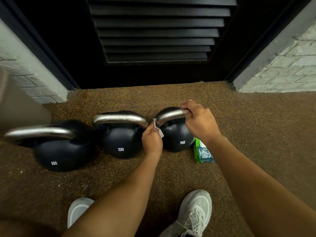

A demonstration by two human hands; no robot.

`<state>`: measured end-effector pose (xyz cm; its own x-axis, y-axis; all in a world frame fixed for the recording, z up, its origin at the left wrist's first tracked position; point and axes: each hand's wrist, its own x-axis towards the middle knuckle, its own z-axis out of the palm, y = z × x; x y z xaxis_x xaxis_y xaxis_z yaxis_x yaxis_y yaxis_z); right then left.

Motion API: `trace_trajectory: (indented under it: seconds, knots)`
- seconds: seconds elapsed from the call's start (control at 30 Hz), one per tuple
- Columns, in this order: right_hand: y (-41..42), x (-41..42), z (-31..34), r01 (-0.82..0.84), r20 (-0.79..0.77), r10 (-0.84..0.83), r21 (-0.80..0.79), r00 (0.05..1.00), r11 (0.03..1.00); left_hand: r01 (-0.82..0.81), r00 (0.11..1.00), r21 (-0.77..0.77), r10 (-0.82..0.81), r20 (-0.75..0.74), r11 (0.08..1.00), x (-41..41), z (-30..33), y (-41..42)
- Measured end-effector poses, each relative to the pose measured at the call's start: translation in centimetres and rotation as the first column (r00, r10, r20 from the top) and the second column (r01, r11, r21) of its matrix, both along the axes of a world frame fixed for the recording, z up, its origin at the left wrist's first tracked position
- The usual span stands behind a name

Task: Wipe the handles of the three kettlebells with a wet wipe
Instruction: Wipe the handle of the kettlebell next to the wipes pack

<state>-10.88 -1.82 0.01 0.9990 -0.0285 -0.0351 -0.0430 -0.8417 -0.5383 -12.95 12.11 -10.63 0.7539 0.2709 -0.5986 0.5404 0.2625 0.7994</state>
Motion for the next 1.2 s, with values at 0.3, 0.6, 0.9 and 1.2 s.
trace_trajectory:
  seconds: [0.3, 0.6, 0.9, 1.2]
  knots:
    - [-0.3, 0.0, -0.5, -0.003, 0.007, 0.003, 0.009, 1.0, 1.0, -0.129, 0.985, -0.147, 0.144, 0.099, 0.981, -0.2, 2.5, -1.9]
    - [-0.6, 0.3, -1.3, -0.021, 0.06, 0.021, 0.004, 0.998, 1.0, 0.248, 0.938, 0.27, -0.3, 0.172, 0.93, 3.4, 6.0, -1.5]
    - [-0.7, 0.4, -0.7, -0.054, 0.027, 0.055, -0.026, 0.998, 0.998, 0.753, 0.65, 0.269, -0.743, -0.158, 0.601, 9.1, 7.7, -0.4]
    - [-0.7, 0.5, -1.1, -0.057, 0.027, 0.058, -0.02, 0.998, 0.998, 0.457, 0.823, 0.484, -0.561, 0.088, 0.747, 3.5, 7.1, -1.2]
